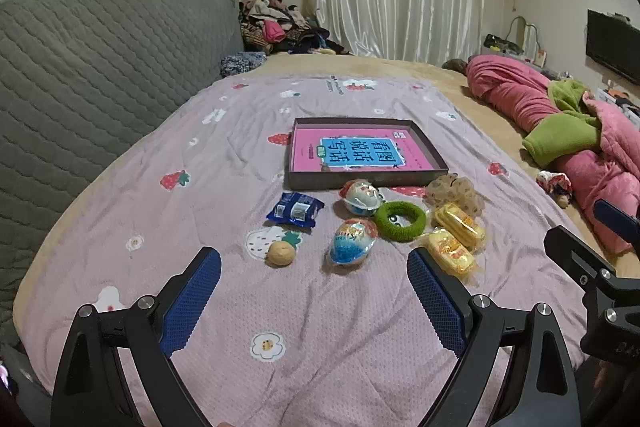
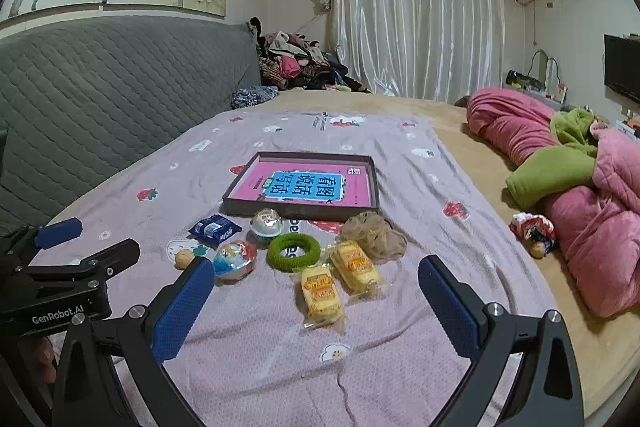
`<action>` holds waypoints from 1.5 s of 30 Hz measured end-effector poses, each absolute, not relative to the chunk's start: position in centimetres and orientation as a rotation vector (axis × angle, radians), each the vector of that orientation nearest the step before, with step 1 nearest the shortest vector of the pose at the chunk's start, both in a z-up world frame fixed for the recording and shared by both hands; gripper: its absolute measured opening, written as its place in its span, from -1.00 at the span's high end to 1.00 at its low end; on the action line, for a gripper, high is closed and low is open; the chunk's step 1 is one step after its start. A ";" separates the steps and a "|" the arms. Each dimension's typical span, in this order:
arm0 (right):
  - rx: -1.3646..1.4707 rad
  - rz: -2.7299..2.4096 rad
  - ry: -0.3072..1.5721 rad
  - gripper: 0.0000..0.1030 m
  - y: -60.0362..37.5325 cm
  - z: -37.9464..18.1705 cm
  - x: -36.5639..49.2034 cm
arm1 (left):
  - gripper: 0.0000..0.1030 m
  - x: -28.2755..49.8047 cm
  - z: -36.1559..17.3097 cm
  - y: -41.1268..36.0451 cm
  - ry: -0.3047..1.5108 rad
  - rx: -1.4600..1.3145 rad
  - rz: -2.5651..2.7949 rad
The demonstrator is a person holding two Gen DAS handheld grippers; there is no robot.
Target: Organize objects
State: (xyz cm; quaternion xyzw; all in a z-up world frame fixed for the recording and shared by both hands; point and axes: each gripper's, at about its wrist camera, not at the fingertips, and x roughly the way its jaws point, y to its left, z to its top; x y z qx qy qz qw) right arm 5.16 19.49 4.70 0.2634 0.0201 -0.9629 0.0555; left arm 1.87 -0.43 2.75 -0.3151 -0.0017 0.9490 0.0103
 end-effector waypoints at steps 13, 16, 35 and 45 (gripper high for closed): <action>0.738 -2.912 0.092 -1.00 18.5 7.7 4.0 | -0.84 -0.1 5.6 -1.5 0.019 -0.946 2.950; 0.741 -2.917 0.084 -1.00 18.4 8.2 3.2 | -0.84 -1.1 6.4 -2.1 -0.017 -0.949 2.948; 0.928 -2.840 0.012 -1.00 18.2 0.4 -0.5 | -0.84 -6.4 -1.8 -3.3 0.050 -1.111 2.909; 1.091 -2.870 0.106 -1.00 18.2 -3.7 -2.4 | -0.84 -8.3 -6.2 -3.2 0.107 -1.175 2.854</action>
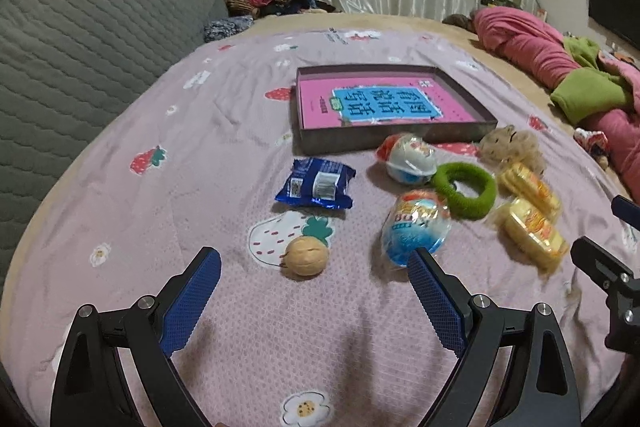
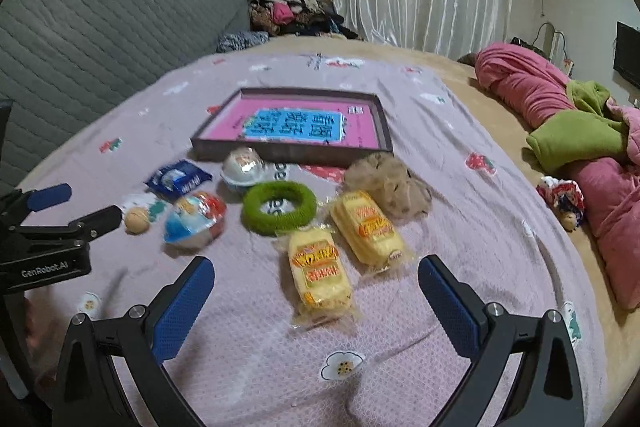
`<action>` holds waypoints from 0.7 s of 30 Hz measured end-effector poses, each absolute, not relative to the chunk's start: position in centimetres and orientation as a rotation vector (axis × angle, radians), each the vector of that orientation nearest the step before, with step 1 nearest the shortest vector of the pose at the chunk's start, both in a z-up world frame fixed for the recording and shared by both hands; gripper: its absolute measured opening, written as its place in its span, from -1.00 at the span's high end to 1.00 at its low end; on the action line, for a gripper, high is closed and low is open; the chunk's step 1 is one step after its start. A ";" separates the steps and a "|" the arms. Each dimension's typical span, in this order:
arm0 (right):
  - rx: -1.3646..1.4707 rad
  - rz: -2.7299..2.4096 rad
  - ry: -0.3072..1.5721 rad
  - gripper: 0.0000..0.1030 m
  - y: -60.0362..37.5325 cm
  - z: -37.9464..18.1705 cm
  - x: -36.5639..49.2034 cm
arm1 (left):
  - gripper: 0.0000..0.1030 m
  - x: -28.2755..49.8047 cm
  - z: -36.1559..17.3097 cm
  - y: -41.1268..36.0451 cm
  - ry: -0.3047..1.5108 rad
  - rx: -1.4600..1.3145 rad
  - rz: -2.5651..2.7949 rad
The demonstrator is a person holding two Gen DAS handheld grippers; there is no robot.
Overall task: Organize objects
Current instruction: 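Move left tool to the walnut while right tool moves to a yellow snack bag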
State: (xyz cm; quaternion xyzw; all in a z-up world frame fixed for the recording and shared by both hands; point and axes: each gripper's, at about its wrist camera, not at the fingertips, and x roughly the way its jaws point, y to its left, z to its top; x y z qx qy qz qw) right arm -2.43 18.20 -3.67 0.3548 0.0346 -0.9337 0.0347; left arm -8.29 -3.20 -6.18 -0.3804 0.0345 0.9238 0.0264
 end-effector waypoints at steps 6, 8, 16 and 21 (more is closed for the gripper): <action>1.189 -2.856 0.121 -0.99 18.0 -6.0 -4.1 | -0.84 -9.9 -8.2 -4.1 0.120 -1.238 2.848; 1.221 -2.842 0.119 -0.99 18.0 -6.6 -4.5 | -0.84 -10.4 -8.5 -4.4 0.105 -1.260 2.839; 1.273 -2.841 0.089 -0.98 18.4 -7.5 -5.8 | -0.84 -12.3 -10.0 -4.7 0.061 -1.319 2.801; 1.291 -2.839 0.047 -0.85 18.8 -8.1 -6.1 | -0.84 -12.8 -10.8 -4.2 0.089 -1.358 2.777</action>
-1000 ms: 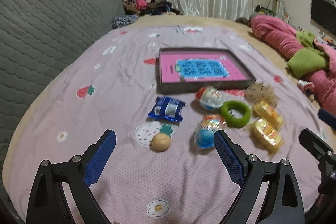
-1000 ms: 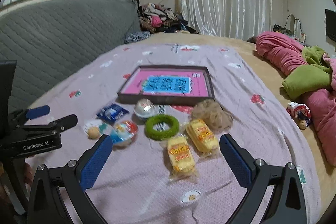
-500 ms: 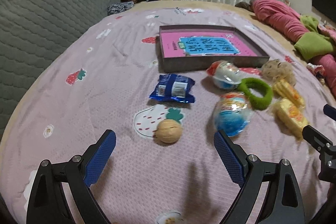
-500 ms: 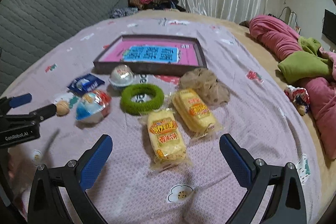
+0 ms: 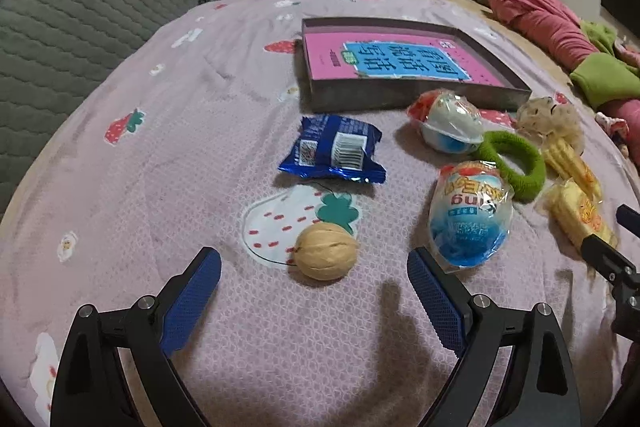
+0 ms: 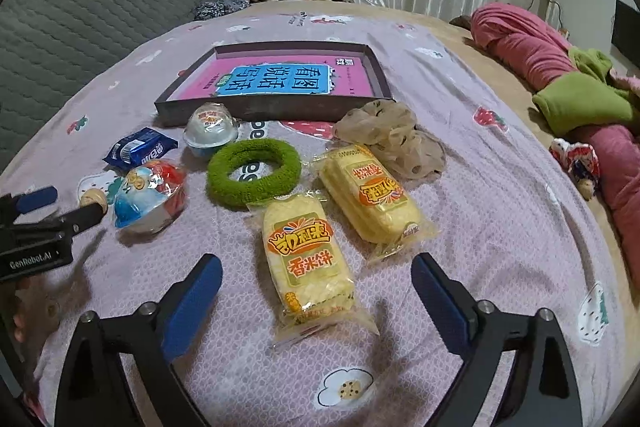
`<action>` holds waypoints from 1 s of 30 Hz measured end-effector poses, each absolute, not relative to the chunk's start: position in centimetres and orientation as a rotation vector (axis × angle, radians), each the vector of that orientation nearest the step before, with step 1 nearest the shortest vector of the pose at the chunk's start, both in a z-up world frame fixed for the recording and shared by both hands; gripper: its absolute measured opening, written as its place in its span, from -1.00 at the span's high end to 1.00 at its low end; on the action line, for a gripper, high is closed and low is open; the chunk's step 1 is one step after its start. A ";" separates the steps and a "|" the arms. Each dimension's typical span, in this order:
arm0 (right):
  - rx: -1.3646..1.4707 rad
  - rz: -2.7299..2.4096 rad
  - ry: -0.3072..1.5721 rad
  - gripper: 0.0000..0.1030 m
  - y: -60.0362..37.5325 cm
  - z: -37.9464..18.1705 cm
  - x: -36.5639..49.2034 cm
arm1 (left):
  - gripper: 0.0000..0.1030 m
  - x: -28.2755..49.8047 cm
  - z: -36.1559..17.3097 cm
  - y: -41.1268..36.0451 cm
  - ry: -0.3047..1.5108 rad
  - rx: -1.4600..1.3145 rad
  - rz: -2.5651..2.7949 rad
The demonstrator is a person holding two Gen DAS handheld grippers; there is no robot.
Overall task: Organize objects
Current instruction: 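Move left tool to the walnut while right tool moves to a yellow snack bag, then close left tool on the walnut while right tool closes on the yellow bag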
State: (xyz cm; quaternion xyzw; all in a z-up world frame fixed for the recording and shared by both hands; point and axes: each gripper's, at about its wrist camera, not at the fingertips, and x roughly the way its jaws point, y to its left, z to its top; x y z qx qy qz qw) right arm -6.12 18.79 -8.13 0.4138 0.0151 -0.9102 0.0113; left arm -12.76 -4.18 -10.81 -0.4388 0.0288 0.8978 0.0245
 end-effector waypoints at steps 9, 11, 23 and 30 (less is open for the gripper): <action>1.326 -2.817 0.074 -0.66 18.2 -9.1 -6.8 | -0.84 -13.4 -11.5 -3.9 0.098 -1.358 2.755; 1.330 -2.814 0.087 -0.51 18.0 -9.3 -6.9 | -0.84 -13.6 -11.7 -3.9 0.107 -1.362 2.762; 1.337 -2.775 0.130 0.06 16.8 -9.9 -7.7 | -0.12 -14.4 -12.6 -4.6 0.031 -1.397 2.693; 1.301 -2.704 0.036 0.19 16.9 -9.8 -7.6 | 0.29 -14.4 -12.5 -4.6 0.015 -1.381 2.693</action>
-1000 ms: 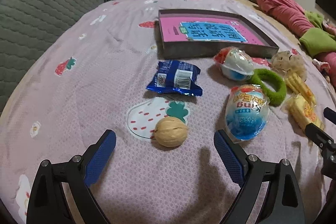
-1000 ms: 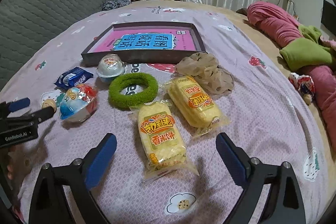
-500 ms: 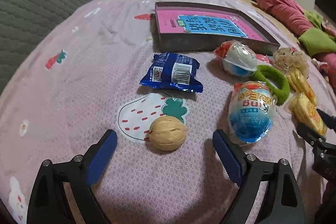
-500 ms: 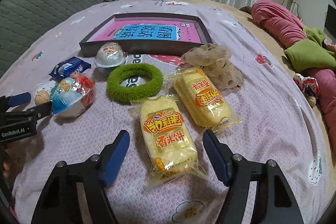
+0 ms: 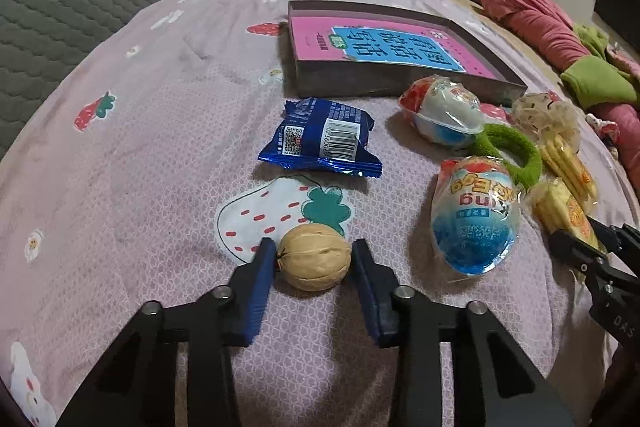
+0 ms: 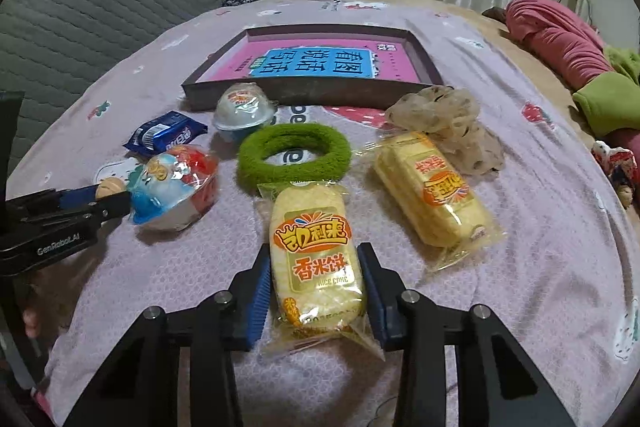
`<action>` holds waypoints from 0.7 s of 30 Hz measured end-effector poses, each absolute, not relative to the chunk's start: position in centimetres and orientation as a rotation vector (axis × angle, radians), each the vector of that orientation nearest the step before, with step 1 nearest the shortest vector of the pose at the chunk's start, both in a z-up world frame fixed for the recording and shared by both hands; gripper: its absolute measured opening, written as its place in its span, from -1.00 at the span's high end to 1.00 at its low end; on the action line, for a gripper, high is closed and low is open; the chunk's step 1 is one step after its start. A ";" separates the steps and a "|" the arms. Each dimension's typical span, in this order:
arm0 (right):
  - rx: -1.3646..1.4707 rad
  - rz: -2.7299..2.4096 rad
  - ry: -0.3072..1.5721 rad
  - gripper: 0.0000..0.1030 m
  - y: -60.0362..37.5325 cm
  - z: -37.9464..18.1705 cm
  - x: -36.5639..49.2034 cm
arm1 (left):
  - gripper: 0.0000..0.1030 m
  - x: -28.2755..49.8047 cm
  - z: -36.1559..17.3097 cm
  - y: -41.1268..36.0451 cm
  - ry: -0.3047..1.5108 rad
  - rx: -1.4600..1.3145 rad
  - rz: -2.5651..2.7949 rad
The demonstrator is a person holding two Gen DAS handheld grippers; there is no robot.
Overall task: Organize objects
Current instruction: 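Close left tool on the walnut while right tool closes on the yellow bag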
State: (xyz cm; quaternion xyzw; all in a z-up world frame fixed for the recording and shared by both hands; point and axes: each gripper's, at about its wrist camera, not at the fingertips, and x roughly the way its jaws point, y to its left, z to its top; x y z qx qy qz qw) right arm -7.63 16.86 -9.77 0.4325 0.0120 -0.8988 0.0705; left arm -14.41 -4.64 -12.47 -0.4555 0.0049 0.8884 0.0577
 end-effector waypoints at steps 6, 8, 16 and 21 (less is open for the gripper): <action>1.270 -2.677 -0.023 0.20 17.0 -9.4 -7.3 | 0.29 -14.2 -12.3 -4.3 0.030 -1.364 2.696; 1.264 -2.677 -0.017 0.20 16.9 -9.3 -7.1 | 0.29 -14.1 -12.3 -4.4 0.029 -1.371 2.693; 1.254 -2.685 -0.017 0.20 16.9 -8.8 -6.5 | 0.29 -13.6 -11.7 -3.9 0.053 -1.366 2.705; 1.241 -2.691 0.005 0.20 16.7 -8.1 -6.3 | 0.29 -12.9 -10.8 -3.8 0.047 -1.358 2.713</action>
